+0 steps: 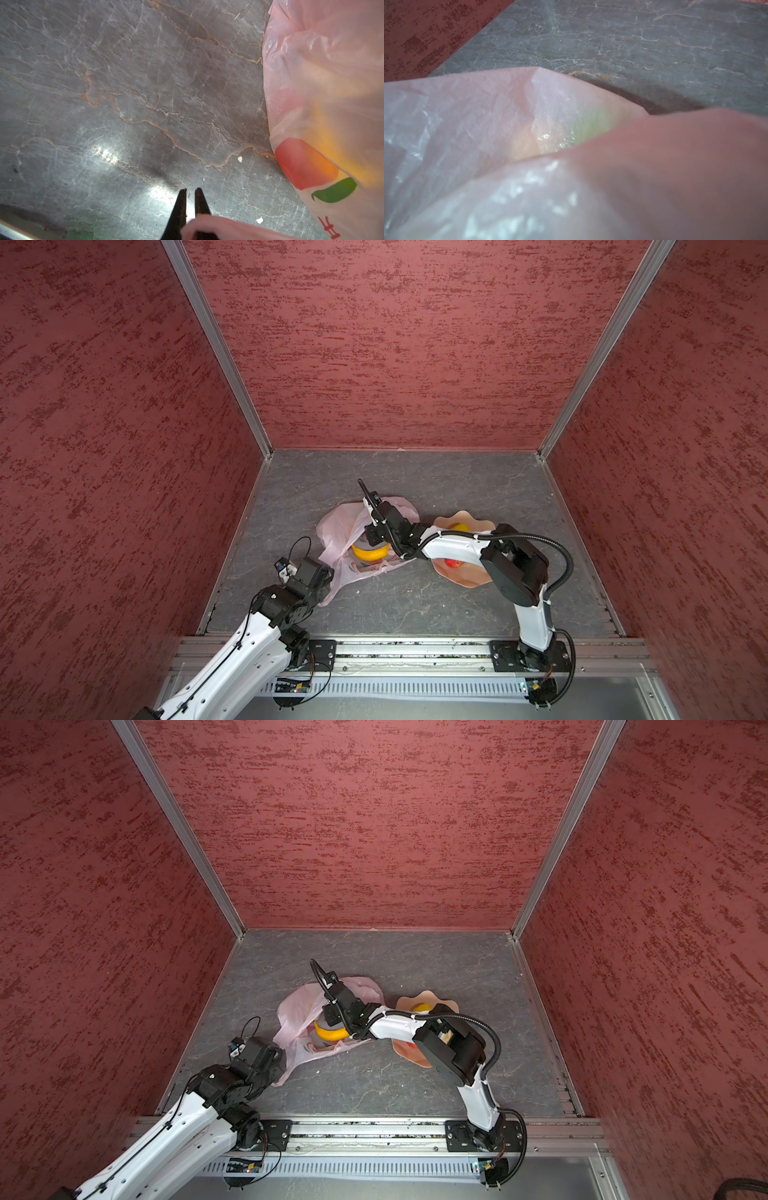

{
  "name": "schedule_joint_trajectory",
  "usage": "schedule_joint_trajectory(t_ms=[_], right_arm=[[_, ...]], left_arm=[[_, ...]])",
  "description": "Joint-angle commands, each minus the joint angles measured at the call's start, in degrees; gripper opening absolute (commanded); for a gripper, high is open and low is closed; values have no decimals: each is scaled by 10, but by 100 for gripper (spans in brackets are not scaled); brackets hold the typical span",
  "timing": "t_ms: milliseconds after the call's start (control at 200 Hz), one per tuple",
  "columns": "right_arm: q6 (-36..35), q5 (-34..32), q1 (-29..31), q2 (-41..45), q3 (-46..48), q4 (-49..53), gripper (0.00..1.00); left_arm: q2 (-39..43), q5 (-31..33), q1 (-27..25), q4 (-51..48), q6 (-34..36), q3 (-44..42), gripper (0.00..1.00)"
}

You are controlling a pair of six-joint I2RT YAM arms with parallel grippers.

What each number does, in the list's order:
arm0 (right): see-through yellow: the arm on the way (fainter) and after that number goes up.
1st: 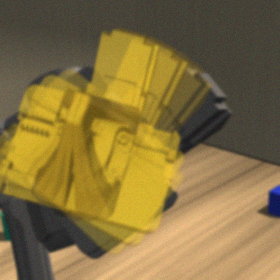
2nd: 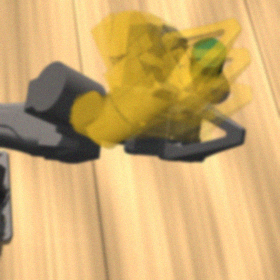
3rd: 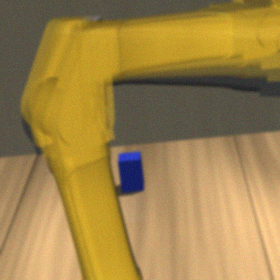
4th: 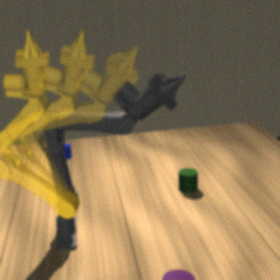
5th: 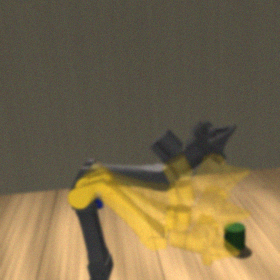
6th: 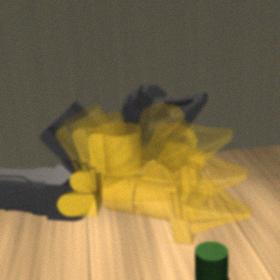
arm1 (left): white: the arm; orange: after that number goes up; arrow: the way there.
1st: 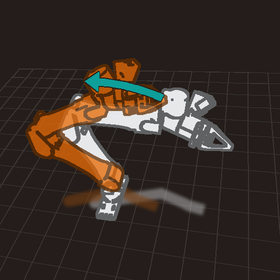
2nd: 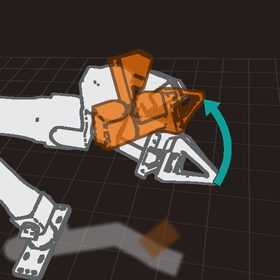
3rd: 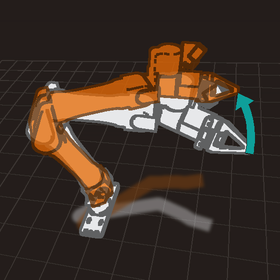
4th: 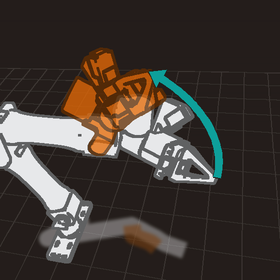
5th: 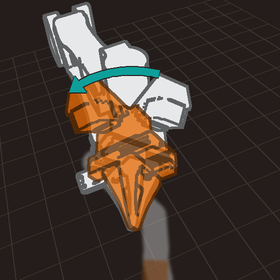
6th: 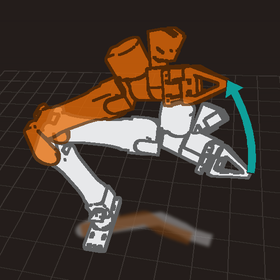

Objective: Take the fake fruits out of the plastic bag
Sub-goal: 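Reach the right gripper back into the bag toward the yellow banana, then close the right gripper on the green spiky fruit inside the bag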

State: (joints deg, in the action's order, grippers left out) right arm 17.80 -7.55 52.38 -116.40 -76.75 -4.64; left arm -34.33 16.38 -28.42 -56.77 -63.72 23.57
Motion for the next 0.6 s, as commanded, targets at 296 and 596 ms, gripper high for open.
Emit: schedule_joint_trajectory(t_ms=[296,596], right_arm=[[0,45,-4,-14,-20,-22,49],[-28,50,-4,2,-13,0,48]], left_arm=[[26,8,-6,-24,-36,3,12],[30,32,-7,20,-2,63,12]])
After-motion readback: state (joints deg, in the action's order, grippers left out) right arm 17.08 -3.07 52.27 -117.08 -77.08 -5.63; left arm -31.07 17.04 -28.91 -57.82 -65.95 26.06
